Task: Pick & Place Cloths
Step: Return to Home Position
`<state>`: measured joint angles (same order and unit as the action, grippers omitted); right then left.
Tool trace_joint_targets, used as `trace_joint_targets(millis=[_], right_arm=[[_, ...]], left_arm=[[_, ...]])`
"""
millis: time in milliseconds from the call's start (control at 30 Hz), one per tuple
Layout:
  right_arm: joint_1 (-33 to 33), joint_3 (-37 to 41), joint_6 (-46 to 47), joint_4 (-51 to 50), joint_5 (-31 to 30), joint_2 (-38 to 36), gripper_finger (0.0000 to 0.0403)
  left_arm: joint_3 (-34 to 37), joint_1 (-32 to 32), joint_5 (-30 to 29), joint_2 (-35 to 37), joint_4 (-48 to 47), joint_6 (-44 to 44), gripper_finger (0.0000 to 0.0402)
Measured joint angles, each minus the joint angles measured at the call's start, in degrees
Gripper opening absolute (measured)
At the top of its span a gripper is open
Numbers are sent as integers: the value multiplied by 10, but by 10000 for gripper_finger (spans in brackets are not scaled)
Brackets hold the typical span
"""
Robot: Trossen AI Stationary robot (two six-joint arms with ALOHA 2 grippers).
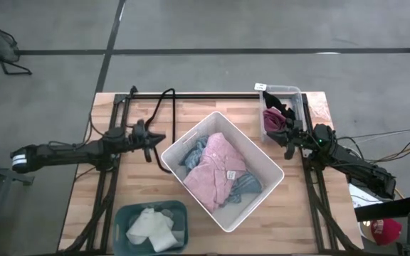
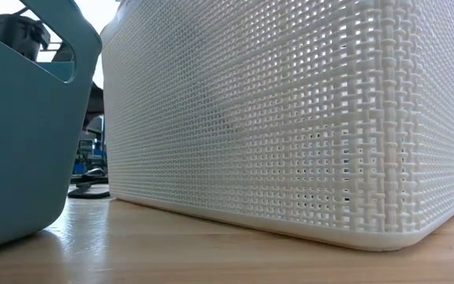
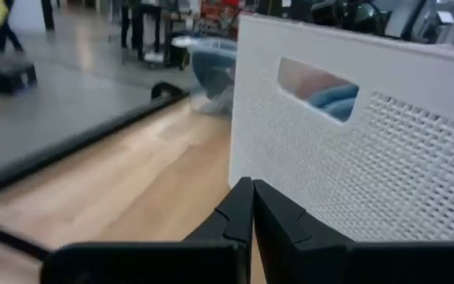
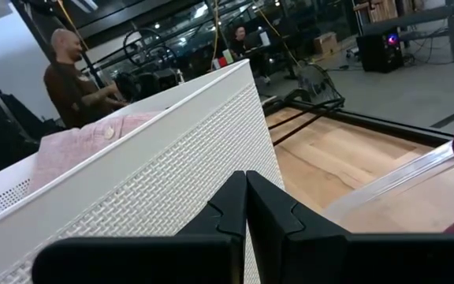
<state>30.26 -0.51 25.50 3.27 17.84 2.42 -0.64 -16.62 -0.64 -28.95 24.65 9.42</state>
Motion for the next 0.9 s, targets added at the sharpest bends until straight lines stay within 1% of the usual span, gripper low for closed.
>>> trace_joint_targets(millis=[167,267,600,900], right_arm=[[0,0,0,0,0,0,8],[0,0,0,0,0,0,8],[0,0,0,0,0,0,8],[0,0,0,0,0,0,8]], left_arm=[[1,0,-3,3,58,-65,14],[1,0,-33,5,89,-79,14],[2,0,-89,4,101,-98,14],[2,0,-89,3,83,-93,14]])
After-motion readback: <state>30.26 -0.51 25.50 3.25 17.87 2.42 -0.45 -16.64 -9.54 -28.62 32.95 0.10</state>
